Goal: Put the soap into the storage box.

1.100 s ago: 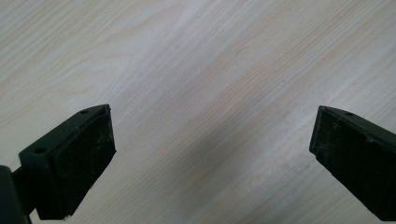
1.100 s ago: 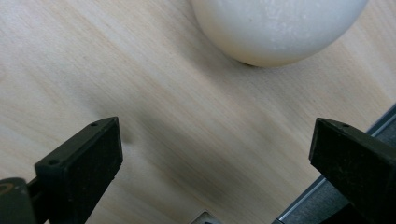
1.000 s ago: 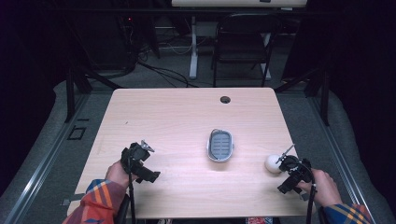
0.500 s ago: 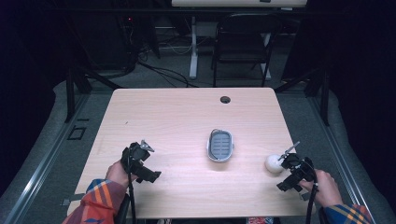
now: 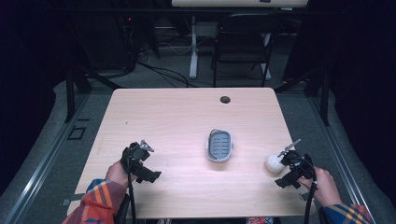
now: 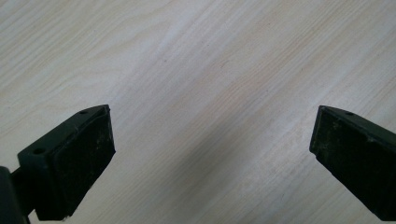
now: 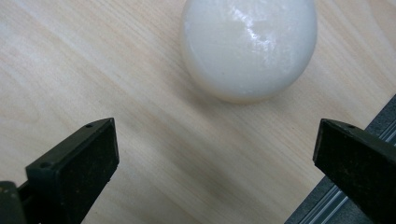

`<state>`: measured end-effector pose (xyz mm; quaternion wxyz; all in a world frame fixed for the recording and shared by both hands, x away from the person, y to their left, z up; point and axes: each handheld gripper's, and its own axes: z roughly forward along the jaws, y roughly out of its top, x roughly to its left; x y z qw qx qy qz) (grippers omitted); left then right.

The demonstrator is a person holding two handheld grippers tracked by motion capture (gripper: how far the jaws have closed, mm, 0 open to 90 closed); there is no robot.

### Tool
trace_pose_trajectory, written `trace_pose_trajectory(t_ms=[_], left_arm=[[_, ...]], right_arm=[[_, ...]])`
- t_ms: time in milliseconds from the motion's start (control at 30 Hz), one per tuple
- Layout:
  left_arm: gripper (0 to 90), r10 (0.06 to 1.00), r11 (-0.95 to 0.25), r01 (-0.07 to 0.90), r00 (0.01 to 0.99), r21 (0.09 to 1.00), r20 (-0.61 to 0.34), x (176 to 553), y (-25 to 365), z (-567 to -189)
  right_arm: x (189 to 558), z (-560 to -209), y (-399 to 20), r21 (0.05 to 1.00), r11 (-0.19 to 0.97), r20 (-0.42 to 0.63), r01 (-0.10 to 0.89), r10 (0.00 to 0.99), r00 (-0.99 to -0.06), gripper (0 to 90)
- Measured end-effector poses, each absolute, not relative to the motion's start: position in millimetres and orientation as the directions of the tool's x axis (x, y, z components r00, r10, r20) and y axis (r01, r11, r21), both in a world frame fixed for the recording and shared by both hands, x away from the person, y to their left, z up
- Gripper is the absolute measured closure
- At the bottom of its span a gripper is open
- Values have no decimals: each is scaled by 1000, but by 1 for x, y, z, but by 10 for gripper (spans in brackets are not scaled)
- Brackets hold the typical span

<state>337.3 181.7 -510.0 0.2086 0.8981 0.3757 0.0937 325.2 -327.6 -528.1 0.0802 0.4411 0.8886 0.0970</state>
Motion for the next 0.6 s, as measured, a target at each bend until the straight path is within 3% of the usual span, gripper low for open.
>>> trace_pose_trajectory(t_ms=[267,600], left_arm=[[0,714,-630,637,700,445,10,337,182,-510],[0,713,-631,636,701,444,10,338,181,-511]], right_arm=[[332,-521,-326,242,602,-100,761,795,-598,0],[343,-521,-325,253,626,-69,738,772,-631,0]])
